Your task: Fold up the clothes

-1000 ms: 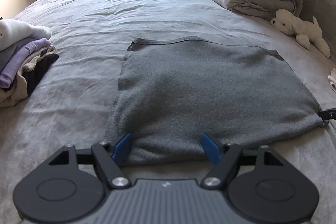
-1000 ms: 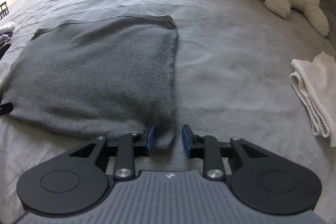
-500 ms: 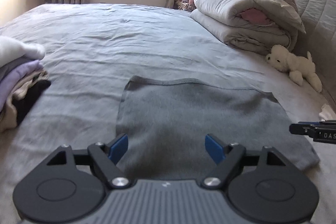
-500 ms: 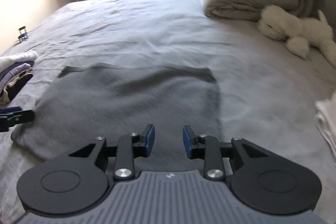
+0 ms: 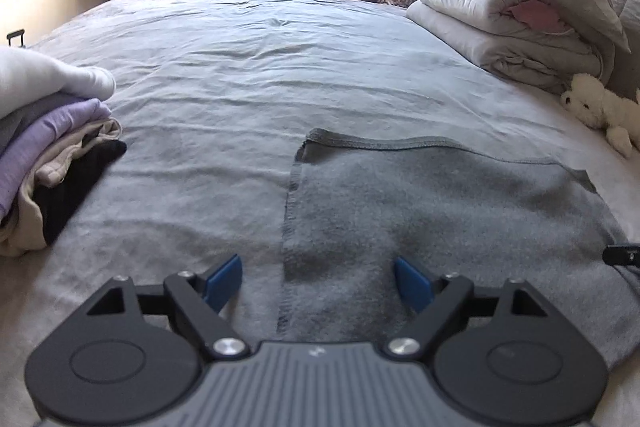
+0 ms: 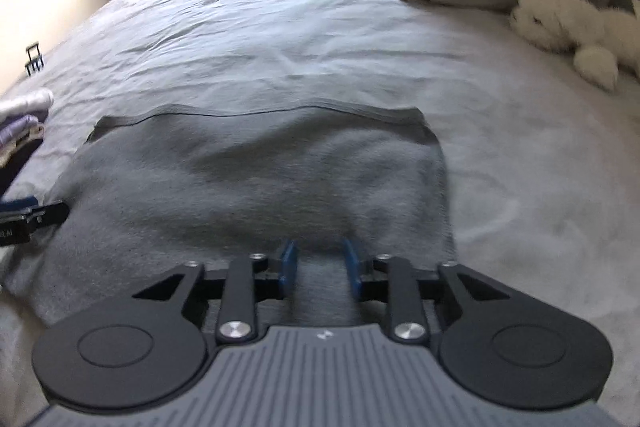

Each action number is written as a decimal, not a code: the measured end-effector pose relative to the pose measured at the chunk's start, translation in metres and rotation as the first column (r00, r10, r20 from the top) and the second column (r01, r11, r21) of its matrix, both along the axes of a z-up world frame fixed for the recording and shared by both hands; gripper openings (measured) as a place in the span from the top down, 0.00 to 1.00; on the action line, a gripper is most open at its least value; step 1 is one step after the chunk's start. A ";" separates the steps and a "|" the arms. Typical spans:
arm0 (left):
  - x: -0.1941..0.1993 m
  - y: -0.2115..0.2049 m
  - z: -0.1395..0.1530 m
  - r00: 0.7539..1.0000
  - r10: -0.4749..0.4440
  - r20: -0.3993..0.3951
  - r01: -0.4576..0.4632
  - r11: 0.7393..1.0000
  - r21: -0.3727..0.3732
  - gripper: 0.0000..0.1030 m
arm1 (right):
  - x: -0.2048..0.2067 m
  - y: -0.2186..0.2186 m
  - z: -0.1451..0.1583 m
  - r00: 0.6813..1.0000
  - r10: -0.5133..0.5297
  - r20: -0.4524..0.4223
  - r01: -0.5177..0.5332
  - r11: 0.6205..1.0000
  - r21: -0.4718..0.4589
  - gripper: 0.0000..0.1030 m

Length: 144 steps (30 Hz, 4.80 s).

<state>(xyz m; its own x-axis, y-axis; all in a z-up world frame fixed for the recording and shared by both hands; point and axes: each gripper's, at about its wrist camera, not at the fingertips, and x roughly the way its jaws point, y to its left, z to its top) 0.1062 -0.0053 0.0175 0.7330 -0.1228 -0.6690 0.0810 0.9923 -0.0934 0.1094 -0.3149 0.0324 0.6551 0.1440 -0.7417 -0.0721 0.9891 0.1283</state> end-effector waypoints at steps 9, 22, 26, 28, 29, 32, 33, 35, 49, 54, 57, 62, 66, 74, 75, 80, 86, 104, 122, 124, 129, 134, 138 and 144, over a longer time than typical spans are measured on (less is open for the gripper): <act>0.004 0.020 0.005 0.992 0.127 -0.014 -0.127 0.992 0.006 0.17 | -0.009 -0.020 0.003 0.996 -0.089 -0.028 0.087 0.994 -0.073 0.90; -0.023 0.018 0.032 0.974 0.225 0.038 -0.227 0.973 0.046 0.19 | -0.049 -0.051 0.018 0.959 -0.281 -0.020 0.280 0.959 -0.033 0.59; -0.041 -0.007 0.032 0.991 0.126 0.043 -0.127 0.991 0.035 0.19 | -0.061 -0.050 0.028 0.964 -0.265 -0.025 0.266 0.962 0.063 0.50; -0.048 -0.020 0.026 0.998 0.064 0.023 -0.065 0.997 0.039 0.19 | -0.067 -0.050 0.028 0.961 -0.273 -0.033 0.275 0.957 0.093 0.45; -0.051 -0.026 0.024 0.999 0.042 0.020 -0.043 0.998 0.042 0.19 | -0.070 -0.049 0.029 0.960 -0.277 -0.037 0.279 0.954 0.108 0.44; -0.059 -0.040 0.020 1.000 -0.006 0.029 0.005 0.999 0.053 0.19 | -0.084 -0.055 0.022 0.943 -0.320 -0.094 0.333 0.927 0.176 0.44; -0.061 -0.042 0.020 0.999 -0.018 0.035 0.016 0.998 0.053 0.19 | -0.089 -0.058 0.021 0.934 -0.340 -0.109 0.356 0.912 0.202 0.44; -0.064 -0.047 0.017 0.999 -0.034 0.035 0.032 0.998 0.055 0.19 | -0.098 -0.068 0.017 0.915 -0.377 -0.141 0.402 0.876 0.266 0.44; -0.073 -0.065 0.001 0.997 -0.070 0.037 0.066 0.992 0.112 0.17 | -0.091 -0.049 -0.004 0.865 -0.471 -0.171 0.495 0.749 0.441 0.41; -0.074 -0.068 -0.002 0.996 -0.075 0.049 0.067 0.987 0.146 0.16 | -0.092 -0.042 -0.006 0.841 -0.526 -0.130 0.520 0.717 0.465 0.47; -0.074 -0.068 -0.002 0.996 -0.077 0.048 0.069 0.987 0.148 0.16 | -0.091 -0.040 -0.003 0.841 -0.531 -0.101 0.506 0.708 0.492 0.69; -0.074 -0.068 -0.001 0.996 -0.077 0.042 0.071 0.987 0.144 0.16 | -0.091 -0.037 0.005 0.854 -0.519 -0.034 0.457 0.719 0.524 0.63; -0.074 -0.068 -0.001 0.996 -0.077 0.038 0.071 0.987 0.142 0.16 | -0.087 -0.040 -0.002 0.843 -0.535 -0.061 0.485 0.705 0.517 0.61; -0.074 -0.068 -0.001 0.997 -0.074 0.033 0.068 0.988 0.140 0.16 | -0.095 -0.041 0.000 0.831 -0.556 -0.029 0.478 0.685 0.550 0.63; -0.074 -0.068 -0.001 0.997 -0.073 0.033 0.068 0.988 0.139 0.16 | -0.095 -0.040 -0.001 0.829 -0.558 -0.036 0.486 0.686 0.542 0.63; -0.073 -0.067 0.000 0.997 -0.072 0.026 0.068 0.989 0.131 0.16 | -0.095 -0.044 -0.003 0.799 -0.600 -0.034 0.528 0.675 0.515 0.82; -0.073 -0.066 0.000 0.997 -0.073 0.023 0.069 0.989 0.128 0.16 | -0.092 -0.032 0.004 0.828 -0.560 0.023 0.491 0.744 0.454 0.80; -0.071 -0.065 0.001 0.998 -0.069 0.012 0.067 0.991 0.119 0.15 | -0.085 -0.033 -0.005 0.825 -0.565 -0.019 0.522 0.749 0.409 0.80; -0.069 -0.065 0.001 0.998 -0.071 0.001 0.070 0.991 0.117 0.14 | -0.082 -0.037 -0.007 0.824 -0.564 -0.054 0.534 0.742 0.405 0.81; -0.069 -0.065 0.001 0.998 -0.071 0.000 0.070 0.991 0.116 0.14 | -0.081 -0.036 -0.005 0.828 -0.558 -0.044 0.528 0.752 0.395 0.82; -0.069 -0.064 0.002 0.997 -0.071 -0.003 0.071 0.991 0.117 0.13 | -0.081 -0.036 -0.007 0.823 -0.566 -0.054 0.539 0.746 0.390 0.82; -0.068 -0.064 0.001 0.997 -0.072 -0.005 0.072 0.991 0.117 0.13 | -0.081 -0.036 -0.005 0.821 -0.569 -0.054 0.541 0.742 0.396 0.82; -0.067 -0.063 0.002 0.997 -0.074 -0.012 0.075 0.991 0.112 0.13 | -0.081 -0.040 -0.008 0.811 -0.580 -0.075 0.554 0.720 0.417 0.83; -0.066 -0.052 0.005 0.997 -0.069 -0.047 0.072 0.995 0.068 0.13 | -0.082 -0.038 -0.007 0.810 -0.583 -0.065 0.555 0.725 0.407 0.83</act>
